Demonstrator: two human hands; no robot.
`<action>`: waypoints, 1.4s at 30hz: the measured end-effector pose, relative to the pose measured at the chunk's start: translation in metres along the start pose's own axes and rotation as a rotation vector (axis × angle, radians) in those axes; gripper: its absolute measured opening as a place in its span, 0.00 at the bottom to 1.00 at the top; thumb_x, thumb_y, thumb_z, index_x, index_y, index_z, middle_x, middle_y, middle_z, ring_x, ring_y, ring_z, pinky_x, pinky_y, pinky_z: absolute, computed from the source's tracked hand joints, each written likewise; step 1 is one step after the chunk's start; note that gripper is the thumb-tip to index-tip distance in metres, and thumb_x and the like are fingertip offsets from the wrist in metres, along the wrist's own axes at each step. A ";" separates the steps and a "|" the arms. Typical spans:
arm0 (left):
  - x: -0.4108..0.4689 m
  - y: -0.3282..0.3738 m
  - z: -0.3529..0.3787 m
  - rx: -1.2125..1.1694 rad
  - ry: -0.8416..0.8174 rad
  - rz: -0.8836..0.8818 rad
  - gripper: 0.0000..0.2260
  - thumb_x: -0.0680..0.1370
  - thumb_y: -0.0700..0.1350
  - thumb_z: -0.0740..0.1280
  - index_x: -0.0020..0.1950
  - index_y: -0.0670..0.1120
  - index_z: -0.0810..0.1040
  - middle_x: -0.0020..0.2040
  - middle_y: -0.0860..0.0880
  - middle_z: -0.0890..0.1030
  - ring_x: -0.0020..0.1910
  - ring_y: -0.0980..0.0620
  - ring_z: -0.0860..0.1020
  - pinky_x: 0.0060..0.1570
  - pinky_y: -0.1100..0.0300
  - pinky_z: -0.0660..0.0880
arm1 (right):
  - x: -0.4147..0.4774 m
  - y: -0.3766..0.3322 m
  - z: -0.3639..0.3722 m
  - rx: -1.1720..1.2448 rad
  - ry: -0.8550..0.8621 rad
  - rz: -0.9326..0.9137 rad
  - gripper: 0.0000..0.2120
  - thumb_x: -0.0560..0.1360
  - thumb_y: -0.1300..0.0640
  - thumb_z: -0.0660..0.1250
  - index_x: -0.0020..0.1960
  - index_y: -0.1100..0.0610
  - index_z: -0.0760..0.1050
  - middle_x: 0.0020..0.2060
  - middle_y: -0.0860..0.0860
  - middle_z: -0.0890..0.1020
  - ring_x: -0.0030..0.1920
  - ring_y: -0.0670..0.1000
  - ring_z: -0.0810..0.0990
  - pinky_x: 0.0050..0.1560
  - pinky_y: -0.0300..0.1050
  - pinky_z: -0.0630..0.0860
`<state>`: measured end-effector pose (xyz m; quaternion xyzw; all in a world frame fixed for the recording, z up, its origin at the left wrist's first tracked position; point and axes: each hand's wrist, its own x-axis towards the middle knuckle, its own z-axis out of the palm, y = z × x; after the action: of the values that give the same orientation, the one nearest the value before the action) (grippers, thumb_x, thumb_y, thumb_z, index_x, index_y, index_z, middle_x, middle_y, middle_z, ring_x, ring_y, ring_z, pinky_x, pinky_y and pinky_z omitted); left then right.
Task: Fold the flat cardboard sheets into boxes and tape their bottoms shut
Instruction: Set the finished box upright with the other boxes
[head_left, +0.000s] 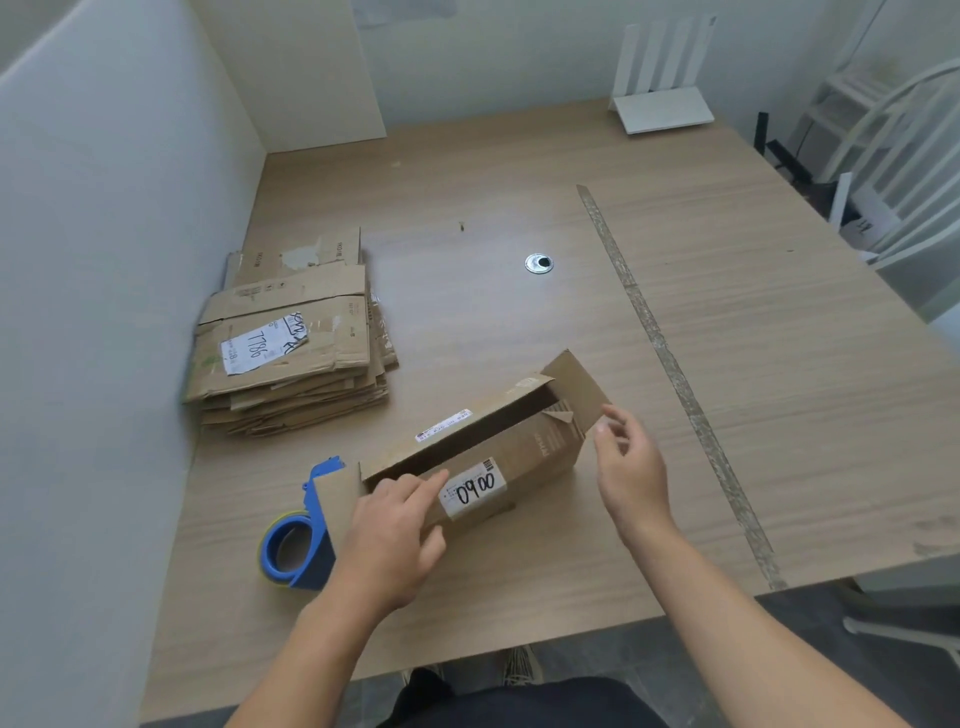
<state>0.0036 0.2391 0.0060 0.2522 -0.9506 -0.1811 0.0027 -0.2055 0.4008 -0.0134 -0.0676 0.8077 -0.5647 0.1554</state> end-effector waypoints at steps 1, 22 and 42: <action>-0.001 -0.001 0.001 -0.034 -0.015 -0.022 0.26 0.79 0.49 0.66 0.77 0.52 0.67 0.60 0.57 0.73 0.56 0.56 0.69 0.58 0.60 0.68 | 0.002 -0.005 -0.003 -0.052 -0.002 -0.072 0.12 0.81 0.56 0.62 0.63 0.51 0.76 0.54 0.48 0.77 0.48 0.37 0.76 0.47 0.30 0.71; 0.003 -0.011 0.021 -0.057 0.172 0.060 0.21 0.68 0.37 0.76 0.56 0.53 0.75 0.47 0.52 0.78 0.39 0.49 0.77 0.40 0.56 0.69 | 0.025 -0.025 0.011 -0.647 -0.371 -0.508 0.12 0.79 0.54 0.65 0.61 0.52 0.80 0.56 0.48 0.80 0.56 0.54 0.72 0.59 0.45 0.70; -0.021 -0.020 0.043 0.081 0.334 0.305 0.21 0.67 0.33 0.67 0.55 0.53 0.73 0.47 0.55 0.80 0.42 0.52 0.77 0.55 0.56 0.68 | 0.050 -0.046 0.036 -1.108 -0.525 -0.428 0.33 0.80 0.46 0.60 0.79 0.40 0.47 0.79 0.43 0.45 0.79 0.51 0.44 0.71 0.56 0.60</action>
<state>0.0268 0.2476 -0.0389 0.1321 -0.9706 -0.0960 0.1770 -0.2437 0.3377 0.0097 -0.4328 0.8833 -0.0475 0.1739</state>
